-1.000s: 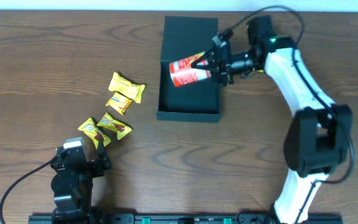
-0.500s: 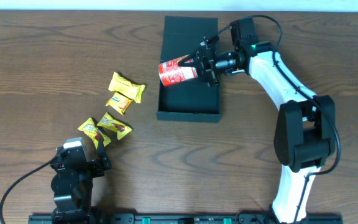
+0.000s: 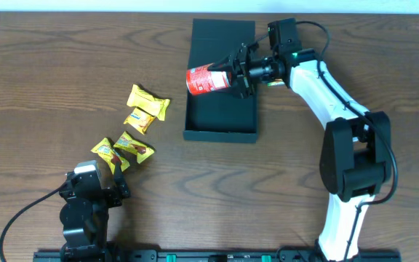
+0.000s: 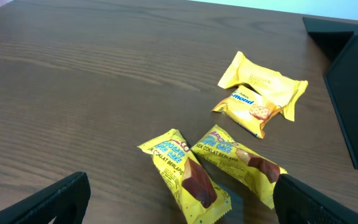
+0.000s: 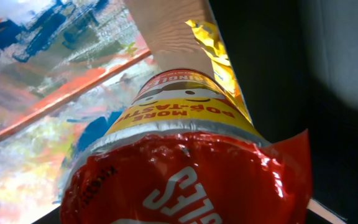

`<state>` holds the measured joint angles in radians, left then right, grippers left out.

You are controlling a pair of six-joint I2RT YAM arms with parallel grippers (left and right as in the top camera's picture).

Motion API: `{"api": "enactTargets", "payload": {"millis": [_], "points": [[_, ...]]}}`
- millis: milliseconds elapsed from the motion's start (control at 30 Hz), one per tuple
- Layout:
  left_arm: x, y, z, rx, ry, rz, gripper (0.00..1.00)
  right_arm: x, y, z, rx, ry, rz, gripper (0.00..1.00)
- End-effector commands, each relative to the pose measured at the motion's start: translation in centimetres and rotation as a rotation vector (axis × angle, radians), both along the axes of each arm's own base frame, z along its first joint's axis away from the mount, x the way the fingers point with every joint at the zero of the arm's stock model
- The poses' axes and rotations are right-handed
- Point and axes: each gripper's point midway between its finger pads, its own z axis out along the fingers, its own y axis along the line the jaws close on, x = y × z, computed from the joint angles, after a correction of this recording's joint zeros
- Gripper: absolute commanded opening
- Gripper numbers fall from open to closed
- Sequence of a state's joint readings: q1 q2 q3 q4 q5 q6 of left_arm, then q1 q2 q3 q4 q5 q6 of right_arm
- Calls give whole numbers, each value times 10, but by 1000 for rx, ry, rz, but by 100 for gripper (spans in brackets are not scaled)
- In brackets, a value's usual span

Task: Pack container
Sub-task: 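Lift the Pringles can with the right gripper over the black box, then lower the can into the box lying sideways and release it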

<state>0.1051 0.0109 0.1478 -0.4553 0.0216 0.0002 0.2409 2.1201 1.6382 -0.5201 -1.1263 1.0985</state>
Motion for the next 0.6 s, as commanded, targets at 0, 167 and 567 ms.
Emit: {"api": "enactTargets", "payload": {"millis": [0, 167, 567], "points": [[-1, 3, -8, 6, 16, 14, 95, -7, 8, -5, -26, 44, -7, 58], [-1, 3, -8, 5, 16, 14, 95, -10, 3, -17, -76, 114, -42, 59], [-1, 3, -8, 6, 16, 14, 95, -13, 5, -20, -90, 372, -149, 59]]}}
